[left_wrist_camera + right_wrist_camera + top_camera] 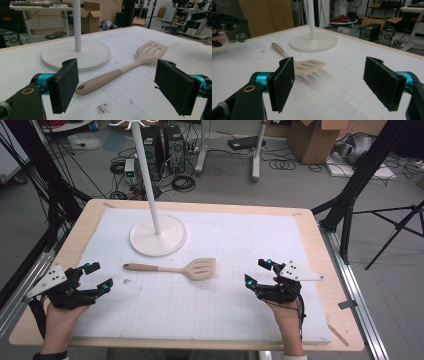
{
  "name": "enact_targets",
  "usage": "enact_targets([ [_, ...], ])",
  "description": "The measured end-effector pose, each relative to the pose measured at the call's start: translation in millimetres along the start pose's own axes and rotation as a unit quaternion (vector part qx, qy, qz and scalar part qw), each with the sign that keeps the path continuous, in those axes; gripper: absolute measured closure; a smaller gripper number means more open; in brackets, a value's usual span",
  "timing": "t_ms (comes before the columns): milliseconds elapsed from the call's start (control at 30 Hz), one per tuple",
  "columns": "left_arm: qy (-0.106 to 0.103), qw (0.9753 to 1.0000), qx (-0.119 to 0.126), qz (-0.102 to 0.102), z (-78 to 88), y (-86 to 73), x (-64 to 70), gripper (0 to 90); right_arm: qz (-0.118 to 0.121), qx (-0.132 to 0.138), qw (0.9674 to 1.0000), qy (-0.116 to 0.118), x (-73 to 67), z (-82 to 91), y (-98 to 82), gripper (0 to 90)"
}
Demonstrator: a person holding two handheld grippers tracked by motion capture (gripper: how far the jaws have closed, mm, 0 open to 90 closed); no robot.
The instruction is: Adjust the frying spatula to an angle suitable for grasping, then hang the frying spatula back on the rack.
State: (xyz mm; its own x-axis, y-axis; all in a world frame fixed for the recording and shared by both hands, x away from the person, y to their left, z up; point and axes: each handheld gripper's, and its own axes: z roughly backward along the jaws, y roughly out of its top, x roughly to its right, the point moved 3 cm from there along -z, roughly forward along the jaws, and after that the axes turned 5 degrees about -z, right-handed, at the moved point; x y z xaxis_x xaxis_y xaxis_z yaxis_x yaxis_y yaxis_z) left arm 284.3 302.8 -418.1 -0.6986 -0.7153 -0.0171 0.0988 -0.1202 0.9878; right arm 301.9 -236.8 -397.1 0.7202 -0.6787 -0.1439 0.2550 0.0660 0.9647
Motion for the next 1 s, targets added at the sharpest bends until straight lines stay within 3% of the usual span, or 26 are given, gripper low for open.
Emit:
enact_targets([
  [200, -0.004, 1.0000, 0.000, 0.000, -1.3, 0.8, 0.9, 19.8, -0.002, 0.001, 1.0000, 0.003, 3.2, -1.7, 2.3, 23.8],
  [433, -0.007, 1.0000, -0.002, 0.000, -0.2, 0.7, 2.9, 19.7, 0.002, -0.012, 0.9998, 0.017, 1.8, -15.6, 9.1, 23.7],
  [667, -0.008, 1.0000, -0.004, 0.000, 0.6, 0.7, 3.5, 19.7, 0.023, -0.035, 0.9981, 0.045, -9.2, -45.9, 24.0, 23.3],
  [767, -0.010, 0.9999, -0.004, -0.001, -0.1, 0.5, 3.8, 19.7, 0.034, -0.052, 0.9956, 0.070, -17.9, -66.9, 33.1, 22.6],
  [833, -0.012, 0.9999, -0.005, 0.000, -0.3, 0.4, 3.8, 19.7, 0.034, -0.055, 0.9952, 0.073, -19.5, -71.0, 34.5, 21.9],
  [900, -0.013, 0.9999, -0.006, 0.001, -0.1, -0.2, 3.5, 19.7, 0.039, -0.073, 0.9927, 0.087, -25.7, -88.2, 38.4, 20.7],
  [1000, -0.014, 0.9999, -0.006, 0.002, 0.4, -0.2, 3.0, 19.7, 0.040, -0.086, 0.9908, 0.097, -30.0, -98.8, 40.2, 20.6],
])
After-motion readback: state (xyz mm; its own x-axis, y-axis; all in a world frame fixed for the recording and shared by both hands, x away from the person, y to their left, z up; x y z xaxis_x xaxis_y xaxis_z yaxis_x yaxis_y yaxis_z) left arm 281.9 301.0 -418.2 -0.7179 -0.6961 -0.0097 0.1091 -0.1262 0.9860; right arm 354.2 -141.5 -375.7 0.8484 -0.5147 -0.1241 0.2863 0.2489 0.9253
